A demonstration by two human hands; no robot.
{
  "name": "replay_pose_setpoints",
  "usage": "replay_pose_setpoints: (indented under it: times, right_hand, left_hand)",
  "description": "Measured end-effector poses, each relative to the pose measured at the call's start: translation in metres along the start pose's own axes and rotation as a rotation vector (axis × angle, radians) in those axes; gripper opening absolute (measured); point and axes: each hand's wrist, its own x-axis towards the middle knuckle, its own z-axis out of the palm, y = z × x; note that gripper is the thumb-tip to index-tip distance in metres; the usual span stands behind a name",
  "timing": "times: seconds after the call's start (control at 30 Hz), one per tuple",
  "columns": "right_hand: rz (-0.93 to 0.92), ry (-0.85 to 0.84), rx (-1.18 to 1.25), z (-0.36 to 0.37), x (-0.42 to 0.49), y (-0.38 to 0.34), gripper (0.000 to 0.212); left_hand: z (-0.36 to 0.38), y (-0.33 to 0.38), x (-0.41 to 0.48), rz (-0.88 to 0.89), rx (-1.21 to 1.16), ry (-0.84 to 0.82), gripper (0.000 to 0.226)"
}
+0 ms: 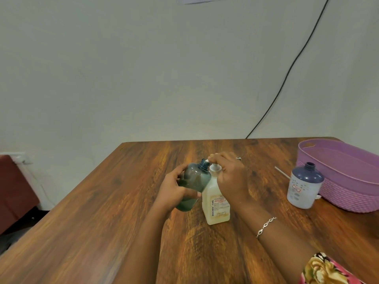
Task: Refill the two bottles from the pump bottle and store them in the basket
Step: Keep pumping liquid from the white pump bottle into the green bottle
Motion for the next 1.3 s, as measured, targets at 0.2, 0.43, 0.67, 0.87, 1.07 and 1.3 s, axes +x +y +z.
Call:
replay_pose_setpoints:
  times: [0.2, 0.43, 0.67, 0.87, 1.07, 1.3]
  right_hand:
    - [0.108, -0.087, 0.042, -0.009, 0.018, 0.000, 0.020]
    - [0.022, -0.028, -0.001, 0.000, 0.003, 0.005, 0.025]
    - [0.083, -0.063, 0.030, -0.007, 0.013, 0.000, 0.017]
    - [0.009, -0.011, -0.030, 0.001, 0.001, 0.002, 0.029]
    - [0.069, -0.046, 0.037, -0.005, 0.009, -0.001, 0.022]
    - [0.019, 0.048, -0.027, 0.003, 0.004, -0.005, 0.030]
  left_hand:
    - [-0.001, 0.002, 0.001, -0.006, 0.027, -0.021, 0.081]
    - [-0.002, 0.004, -0.001, -0.012, 0.059, -0.020, 0.080]
    - [-0.005, 0.007, -0.001, -0.004, 0.071, -0.027, 0.079]
    - [-0.003, 0.007, -0.001, 0.001, 0.083, -0.017, 0.081]
    - [-0.002, 0.011, -0.002, 0.014, 0.116, 0.020, 0.084]
    - [-0.001, 0.011, -0.004, 0.032, 0.143, 0.089, 0.072]
